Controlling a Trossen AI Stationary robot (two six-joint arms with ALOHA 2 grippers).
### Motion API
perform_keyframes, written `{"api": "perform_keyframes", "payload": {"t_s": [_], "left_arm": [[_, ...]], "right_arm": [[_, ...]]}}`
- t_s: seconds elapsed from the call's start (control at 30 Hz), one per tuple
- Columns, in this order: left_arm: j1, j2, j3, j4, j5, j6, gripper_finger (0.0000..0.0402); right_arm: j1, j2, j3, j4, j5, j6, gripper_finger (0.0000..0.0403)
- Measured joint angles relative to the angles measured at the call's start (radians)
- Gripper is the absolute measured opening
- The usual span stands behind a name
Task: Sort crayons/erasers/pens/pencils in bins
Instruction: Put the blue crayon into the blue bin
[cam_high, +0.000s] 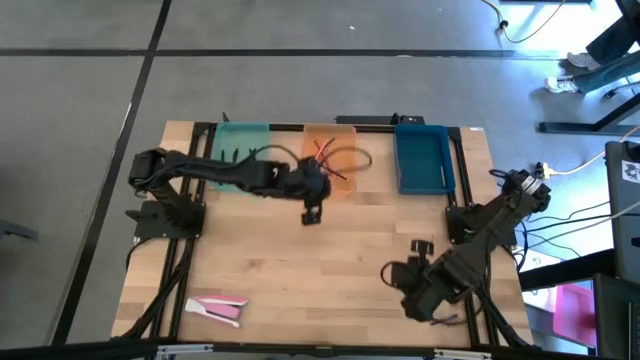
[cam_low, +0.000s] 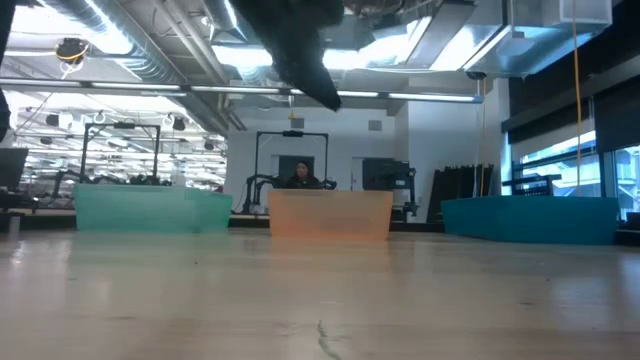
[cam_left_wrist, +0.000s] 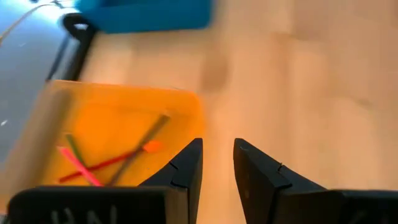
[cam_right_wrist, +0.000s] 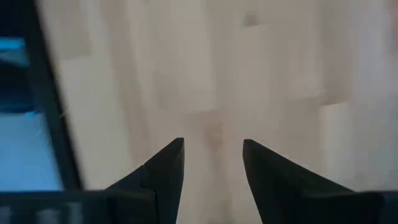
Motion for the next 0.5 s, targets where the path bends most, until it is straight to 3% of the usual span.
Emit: {"api": "perform_keyframes", "payload": {"t_s": [0.27, 0.5], "left_arm": [[-0.231, -0.075, 0.000, -0.084, 0.001, -0.061, 0.0083], [-0.390, -0.087, 0.000, -0.083, -0.049, -0.246, 0.0083]], "right_arm": [[0.123, 0.084, 0.000, 0.104, -0.168, 0.052, 0.0169], [0.257, 0.159, -0.002, 0.101, -0.188, 0.175, 0.0169]]}}
